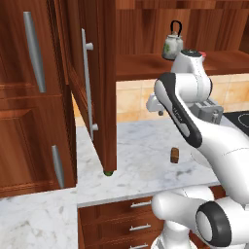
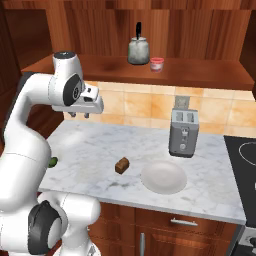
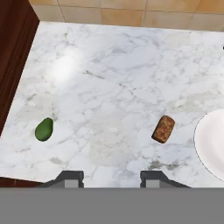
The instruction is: Pick the avocado and bread from the counter and place them on the plate. Then pick the jam from the cabinet and place it next to the plate. Lastly close the cabinet door.
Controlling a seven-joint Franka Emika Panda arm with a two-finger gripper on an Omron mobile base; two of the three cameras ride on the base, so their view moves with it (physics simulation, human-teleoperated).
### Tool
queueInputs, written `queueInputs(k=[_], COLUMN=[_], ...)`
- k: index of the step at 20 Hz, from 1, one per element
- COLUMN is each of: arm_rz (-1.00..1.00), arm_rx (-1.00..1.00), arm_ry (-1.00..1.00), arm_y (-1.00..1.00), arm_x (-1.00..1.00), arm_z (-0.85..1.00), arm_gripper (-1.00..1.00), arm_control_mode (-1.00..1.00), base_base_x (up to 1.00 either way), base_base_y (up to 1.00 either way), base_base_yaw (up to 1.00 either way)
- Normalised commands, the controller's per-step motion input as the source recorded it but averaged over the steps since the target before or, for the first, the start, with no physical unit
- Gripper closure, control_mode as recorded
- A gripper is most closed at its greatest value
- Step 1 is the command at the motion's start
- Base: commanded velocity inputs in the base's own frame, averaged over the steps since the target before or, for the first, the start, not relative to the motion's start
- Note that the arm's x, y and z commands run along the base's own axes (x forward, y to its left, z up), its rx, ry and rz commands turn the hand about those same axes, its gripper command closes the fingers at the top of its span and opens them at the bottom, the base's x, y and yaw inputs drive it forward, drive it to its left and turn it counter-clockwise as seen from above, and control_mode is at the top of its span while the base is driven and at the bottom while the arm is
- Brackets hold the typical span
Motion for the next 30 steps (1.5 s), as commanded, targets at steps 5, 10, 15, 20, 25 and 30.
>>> queueInputs(k=[5, 10, 15, 20, 25, 30], arm_rz=[0.01, 0.0, 0.01, 0.03, 0.1, 0.15], arm_rx=[-0.02, -0.05, 0.01, 0.0, 0.01, -0.03], arm_ry=[-0.09, -0.14, -0.13, -0.05, 0.0, 0.0], arm_y=[0.02, 0.2, 0.28, 0.35, 0.35, 0.26], arm_x=[-0.09, -0.26, -0.24, -0.18, -0.11, -0.01], arm_z=[-0.03, -0.07, -0.11, -0.18, -0.22, -0.22], arm_gripper=[-1.0, -1.0, -1.0, -1.0, -1.0, -1.0], arm_control_mode=[-1.0, -1.0, -1.0, -1.0, -1.0, -1.0], base_base_x=[0.0, 0.0, 0.0, 0.0, 0.0, 0.0], base_base_y=[0.0, 0.0, 0.0, 0.0, 0.0, 0.0], base_base_yaw=[0.0, 0.0, 0.0, 0.0, 0.0, 0.0])
